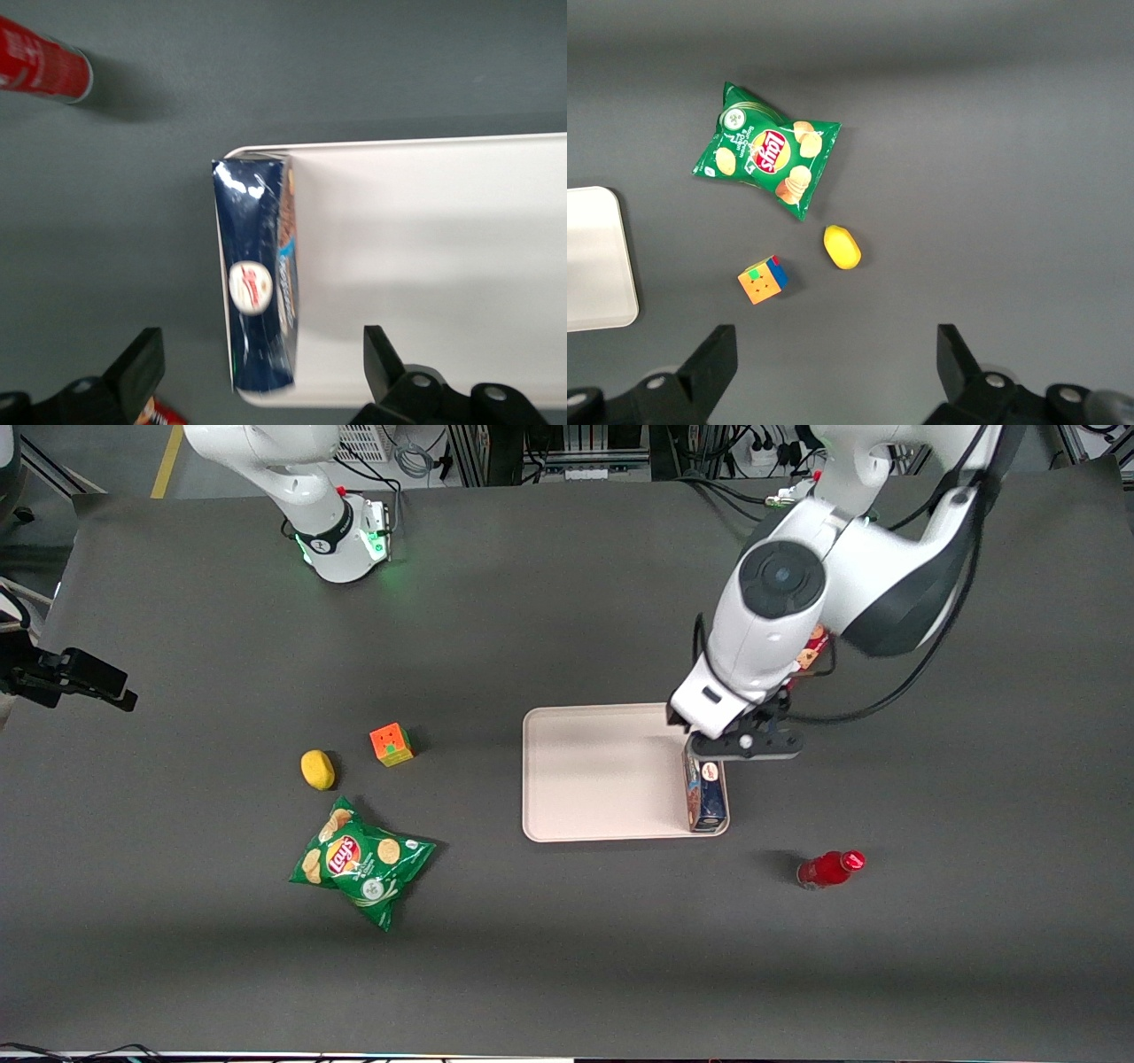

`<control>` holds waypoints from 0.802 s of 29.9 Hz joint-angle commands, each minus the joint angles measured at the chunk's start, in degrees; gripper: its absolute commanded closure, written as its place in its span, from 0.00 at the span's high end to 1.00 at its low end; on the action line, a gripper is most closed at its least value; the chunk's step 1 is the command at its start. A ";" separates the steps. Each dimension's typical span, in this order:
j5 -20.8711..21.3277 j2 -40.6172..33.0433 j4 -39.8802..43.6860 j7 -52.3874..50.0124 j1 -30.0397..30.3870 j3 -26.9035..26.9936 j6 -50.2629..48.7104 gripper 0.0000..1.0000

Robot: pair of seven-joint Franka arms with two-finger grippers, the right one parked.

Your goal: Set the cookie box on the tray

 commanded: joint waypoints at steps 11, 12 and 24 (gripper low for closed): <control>-7.96 -7.50 3.75 30.15 4.04 17.75 -9.07 1.00; -8.04 -7.58 3.48 32.09 4.03 19.16 -9.07 1.00; -8.66 -15.84 -10.13 34.74 4.04 24.27 -0.12 1.00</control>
